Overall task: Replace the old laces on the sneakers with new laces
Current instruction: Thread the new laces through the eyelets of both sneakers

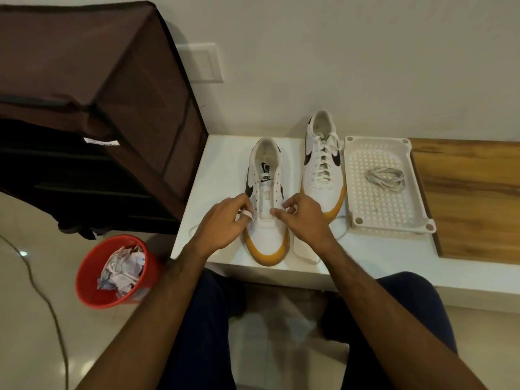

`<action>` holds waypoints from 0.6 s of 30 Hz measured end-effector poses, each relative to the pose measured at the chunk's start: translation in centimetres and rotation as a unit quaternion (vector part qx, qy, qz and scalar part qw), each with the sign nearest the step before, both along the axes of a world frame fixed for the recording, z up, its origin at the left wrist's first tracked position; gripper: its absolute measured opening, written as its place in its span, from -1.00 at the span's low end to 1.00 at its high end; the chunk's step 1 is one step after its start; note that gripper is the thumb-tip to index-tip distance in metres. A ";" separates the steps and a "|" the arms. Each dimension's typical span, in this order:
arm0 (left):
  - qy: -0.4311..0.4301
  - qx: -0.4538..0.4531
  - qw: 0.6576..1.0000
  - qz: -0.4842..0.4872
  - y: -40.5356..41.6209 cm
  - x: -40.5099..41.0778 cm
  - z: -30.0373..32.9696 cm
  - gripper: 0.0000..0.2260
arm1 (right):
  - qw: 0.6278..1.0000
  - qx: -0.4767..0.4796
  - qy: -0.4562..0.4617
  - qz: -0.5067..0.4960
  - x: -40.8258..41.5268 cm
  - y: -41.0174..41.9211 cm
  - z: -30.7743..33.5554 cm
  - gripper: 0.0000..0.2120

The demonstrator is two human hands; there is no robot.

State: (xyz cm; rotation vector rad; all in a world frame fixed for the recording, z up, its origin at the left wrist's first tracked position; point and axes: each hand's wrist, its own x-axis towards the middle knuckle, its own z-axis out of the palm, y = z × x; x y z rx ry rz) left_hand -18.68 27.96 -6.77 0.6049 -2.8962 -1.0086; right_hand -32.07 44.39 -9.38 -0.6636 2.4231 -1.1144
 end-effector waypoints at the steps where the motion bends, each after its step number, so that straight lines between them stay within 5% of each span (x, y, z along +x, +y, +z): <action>1: -0.009 0.001 1.000 -0.008 0.0 0.1 0.0 -0.95 | 1.000 0.000 -0.002 -0.002 0.0 0.0 0.0 -0.61; 10: -0.058 -0.082 0.995 -0.022 0.5 -0.5 -0.9 -0.65 | 1.000 -0.006 -0.007 -0.009 0.5 0.3 0.2 -0.61; 18: 0.007 -0.156 0.982 -0.103 -0.1 -0.7 -1.6 -0.86 | 1.000 -0.002 -0.003 -0.011 0.4 0.2 0.1 -0.63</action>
